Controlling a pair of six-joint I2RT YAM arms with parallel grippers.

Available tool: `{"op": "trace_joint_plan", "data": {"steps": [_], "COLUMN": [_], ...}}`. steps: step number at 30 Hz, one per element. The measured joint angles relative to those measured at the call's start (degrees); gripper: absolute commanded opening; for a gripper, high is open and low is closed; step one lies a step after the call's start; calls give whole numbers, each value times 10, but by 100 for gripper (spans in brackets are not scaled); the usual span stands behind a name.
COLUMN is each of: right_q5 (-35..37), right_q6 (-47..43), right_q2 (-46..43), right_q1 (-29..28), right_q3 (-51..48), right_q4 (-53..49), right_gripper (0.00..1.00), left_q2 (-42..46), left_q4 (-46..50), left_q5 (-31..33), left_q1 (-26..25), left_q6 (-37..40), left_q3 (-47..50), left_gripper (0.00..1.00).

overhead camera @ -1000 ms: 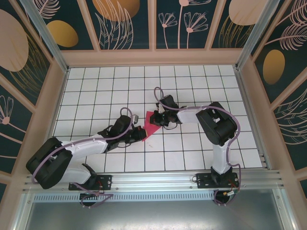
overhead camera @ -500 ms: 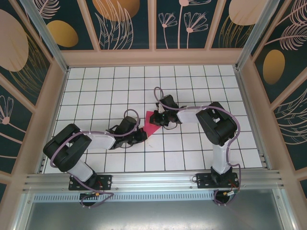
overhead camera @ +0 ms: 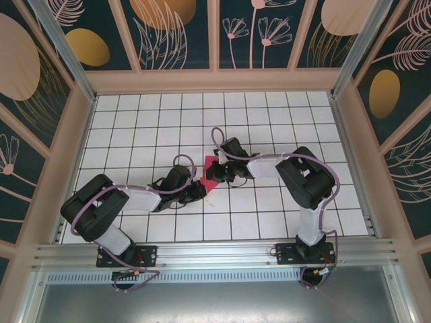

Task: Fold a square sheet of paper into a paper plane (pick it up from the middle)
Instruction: Fourth fold the wing at the center of the table.

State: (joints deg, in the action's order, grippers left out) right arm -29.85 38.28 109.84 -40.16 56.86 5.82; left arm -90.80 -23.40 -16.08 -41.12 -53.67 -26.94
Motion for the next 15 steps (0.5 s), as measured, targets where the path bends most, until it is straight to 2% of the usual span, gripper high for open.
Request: {"op": "trace_joint_plan", "data": {"steps": [9,15], "right_q5": [-16,-30], "right_q6": [0,-3], "right_q2": [17,42], "right_q1": [67,88], "right_q3": [2,38], "right_q4": [11,-14], "right_gripper": [9,9], "left_q2": [-6,-16], "left_q4": [-12,-42], "left_q5": [-1,-2], "left_q1": [0,0], "left_q6": [9,9], "left_q3": [4,9], "left_gripper": [0,0]}}
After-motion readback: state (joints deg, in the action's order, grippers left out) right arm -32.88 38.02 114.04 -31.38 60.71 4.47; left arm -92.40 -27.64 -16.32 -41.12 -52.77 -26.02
